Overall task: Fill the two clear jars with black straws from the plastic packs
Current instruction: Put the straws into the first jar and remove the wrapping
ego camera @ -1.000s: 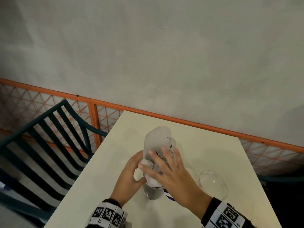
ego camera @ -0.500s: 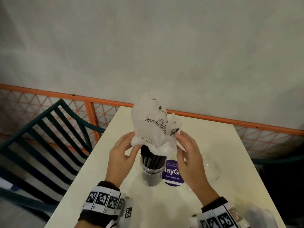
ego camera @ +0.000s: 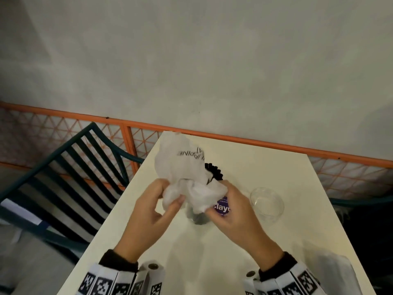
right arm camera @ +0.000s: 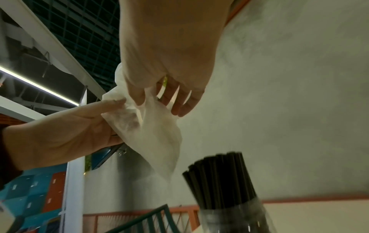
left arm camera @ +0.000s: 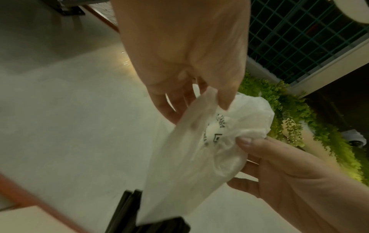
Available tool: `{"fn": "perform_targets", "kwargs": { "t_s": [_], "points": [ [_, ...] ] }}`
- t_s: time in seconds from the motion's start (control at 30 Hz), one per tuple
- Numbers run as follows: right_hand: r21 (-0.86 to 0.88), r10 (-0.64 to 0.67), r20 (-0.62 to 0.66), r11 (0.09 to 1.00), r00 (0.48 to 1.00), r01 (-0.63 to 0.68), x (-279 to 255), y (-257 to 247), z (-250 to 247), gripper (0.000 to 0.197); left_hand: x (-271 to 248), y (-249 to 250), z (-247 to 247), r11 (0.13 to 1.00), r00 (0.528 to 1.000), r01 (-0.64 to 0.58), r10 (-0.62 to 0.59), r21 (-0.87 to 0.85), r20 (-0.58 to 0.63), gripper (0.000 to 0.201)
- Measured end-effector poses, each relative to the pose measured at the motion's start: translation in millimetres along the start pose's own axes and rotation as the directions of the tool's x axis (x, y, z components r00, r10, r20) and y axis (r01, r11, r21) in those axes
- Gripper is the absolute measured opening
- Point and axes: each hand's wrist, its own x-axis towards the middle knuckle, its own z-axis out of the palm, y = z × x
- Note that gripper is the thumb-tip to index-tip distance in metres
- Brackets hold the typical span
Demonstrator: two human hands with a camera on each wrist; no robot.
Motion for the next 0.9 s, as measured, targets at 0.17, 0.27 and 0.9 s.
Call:
{"fn": "perform_targets", "kwargs": {
  "t_s": [0.17,0.27,0.9],
  "points": [
    [0.013,0.154,-0.078,0.988,0.985,-0.154,-36,20,5,0.04,-55,-10,-11,0.986,0.966,0.163,-0.165,0.029,0.197,0.014],
    [-0.124,0.162,-0.237,0.973,0.958,-0.196,-59,32,1,0.044,-80,-17,-17,0.947,0.956,0.291,-0.282,0.136,-0.082,0.021],
    [0.362,0.449,0.556,0.626,0.7,-0.69,-123,44,9,0.018,-160,5,9,0.565,0.694,0.676,-0.703,-0.473,0.152,0.059]
  ]
}}
